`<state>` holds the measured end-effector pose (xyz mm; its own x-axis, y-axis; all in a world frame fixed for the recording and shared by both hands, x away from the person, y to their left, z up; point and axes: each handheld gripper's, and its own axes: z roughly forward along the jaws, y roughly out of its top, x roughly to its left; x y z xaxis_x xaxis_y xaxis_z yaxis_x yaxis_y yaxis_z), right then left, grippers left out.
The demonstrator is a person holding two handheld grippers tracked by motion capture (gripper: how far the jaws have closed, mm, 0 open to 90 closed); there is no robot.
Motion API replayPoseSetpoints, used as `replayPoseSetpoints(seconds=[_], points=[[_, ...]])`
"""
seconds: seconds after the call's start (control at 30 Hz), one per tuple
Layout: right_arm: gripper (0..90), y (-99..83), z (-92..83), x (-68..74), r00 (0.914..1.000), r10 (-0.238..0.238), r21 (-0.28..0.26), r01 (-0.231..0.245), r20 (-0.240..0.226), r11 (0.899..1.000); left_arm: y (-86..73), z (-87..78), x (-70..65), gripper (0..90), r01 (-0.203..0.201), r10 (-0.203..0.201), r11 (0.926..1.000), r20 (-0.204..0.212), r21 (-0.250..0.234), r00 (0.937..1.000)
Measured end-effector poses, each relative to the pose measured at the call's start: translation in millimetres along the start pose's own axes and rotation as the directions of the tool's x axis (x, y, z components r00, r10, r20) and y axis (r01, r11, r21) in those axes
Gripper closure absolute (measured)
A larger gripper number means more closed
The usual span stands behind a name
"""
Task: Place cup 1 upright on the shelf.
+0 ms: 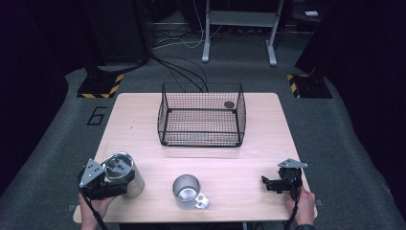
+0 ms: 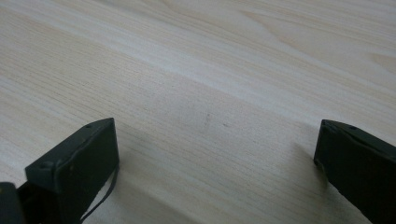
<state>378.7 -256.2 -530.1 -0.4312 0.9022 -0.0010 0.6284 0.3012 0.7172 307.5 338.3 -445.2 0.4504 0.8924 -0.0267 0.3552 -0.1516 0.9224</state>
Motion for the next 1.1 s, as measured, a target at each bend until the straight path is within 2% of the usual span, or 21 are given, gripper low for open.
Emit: replayPoseSetpoints(seconds=[0.1,0.17,0.27,0.33,0.43,0.63,0.87,1.1], points=[[0.0,1.2,1.0,-1.2,0.9999,-0.01,0.004,0.01,-0.007,1.0,1.4,0.1,-0.2,3.7,-0.002,0.002,0.9999,0.001,0.011,1.0],[0.0,1.1,1.1,-0.7,1.0,-0.007,0.002,0.007,-0.005,1.0,2.9,-1.3,-1.9,3.8,-0.008,0.008,1.0,-0.002,-0.002,1.0],[0.0,1.0,1.1,-0.5,1.0,-0.008,0.001,0.008,-0.005,1.0,6.1,-1.1,-2.9,3.8,-0.004,0.004,0.9999,0.015,-0.012,0.9999],[0.0,1.0,1.2,-0.4,1.0,-0.008,0.0,0.008,-0.003,1.0,8.1,-1.7,-3.3,3.8,-0.01,0.01,0.9999,0.027,-0.002,0.9996],[0.0,1.1,1.0,-0.8,1.0,-0.007,0.004,0.007,-0.006,1.0,16.6,-0.9,-5.8,3.8,-0.035,0.034,0.9994,0.043,0.002,0.9985],[0.0,1.1,1.0,-0.8,1.0,-0.008,0.003,0.008,-0.006,1.0,27.6,1.1,-9.6,3.8,-0.047,0.047,0.9989,0.053,-0.005,0.9975],[0.0,1.1,1.1,-0.8,0.9999,-0.007,0.003,0.007,-0.007,1.0,45.0,5.7,-14.3,3.8,-0.081,0.082,0.9967,0.07,-0.007,0.9942],[0.0,1.1,1.1,-0.8,0.9999,-0.008,0.003,0.008,-0.007,1.0,57.2,11.3,-18.5,3.8,-0.091,0.093,0.9956,0.097,-0.023,0.9909]])
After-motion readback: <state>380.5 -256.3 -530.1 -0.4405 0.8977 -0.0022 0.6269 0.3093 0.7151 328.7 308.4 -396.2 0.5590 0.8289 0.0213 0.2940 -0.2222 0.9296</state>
